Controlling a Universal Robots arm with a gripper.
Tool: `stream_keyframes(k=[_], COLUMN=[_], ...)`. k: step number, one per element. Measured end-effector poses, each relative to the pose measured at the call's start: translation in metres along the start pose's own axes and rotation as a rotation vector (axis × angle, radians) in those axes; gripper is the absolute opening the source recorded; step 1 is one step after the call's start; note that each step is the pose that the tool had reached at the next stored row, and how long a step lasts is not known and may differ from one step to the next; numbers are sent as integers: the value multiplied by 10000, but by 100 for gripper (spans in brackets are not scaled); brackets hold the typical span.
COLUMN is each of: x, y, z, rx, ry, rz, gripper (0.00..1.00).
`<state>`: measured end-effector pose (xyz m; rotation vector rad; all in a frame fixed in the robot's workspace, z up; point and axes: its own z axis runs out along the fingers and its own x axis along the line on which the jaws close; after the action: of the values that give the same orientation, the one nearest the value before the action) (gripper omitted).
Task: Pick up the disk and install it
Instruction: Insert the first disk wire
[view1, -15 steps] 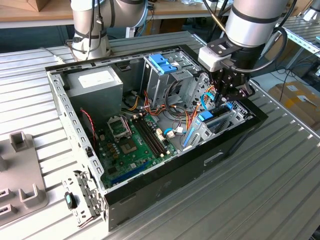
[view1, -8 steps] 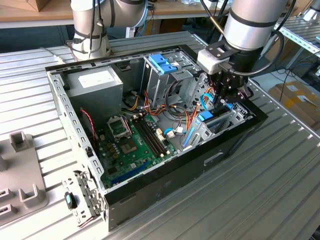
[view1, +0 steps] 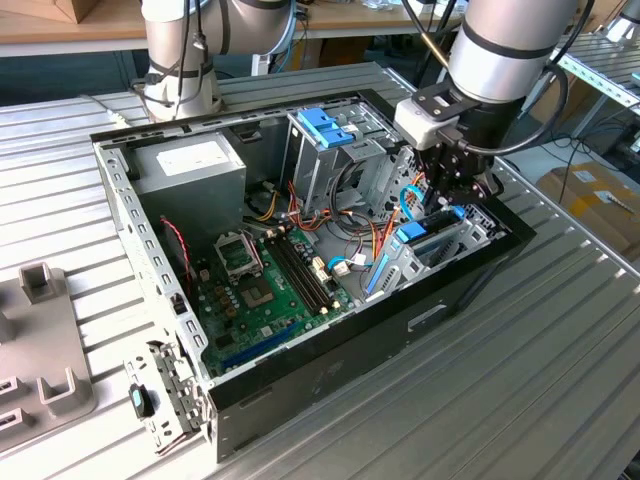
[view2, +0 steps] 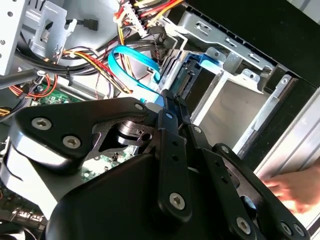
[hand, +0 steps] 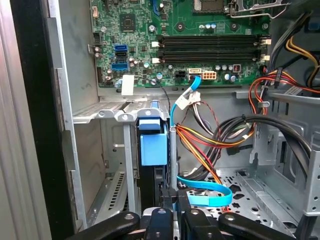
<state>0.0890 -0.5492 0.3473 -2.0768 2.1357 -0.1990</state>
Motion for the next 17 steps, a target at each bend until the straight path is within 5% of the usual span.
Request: stream_keyframes(k=[17], x=[36], y=[-2], z=[-1], rx=[-4], ry=[-47], rz=[-196], gripper=[16])
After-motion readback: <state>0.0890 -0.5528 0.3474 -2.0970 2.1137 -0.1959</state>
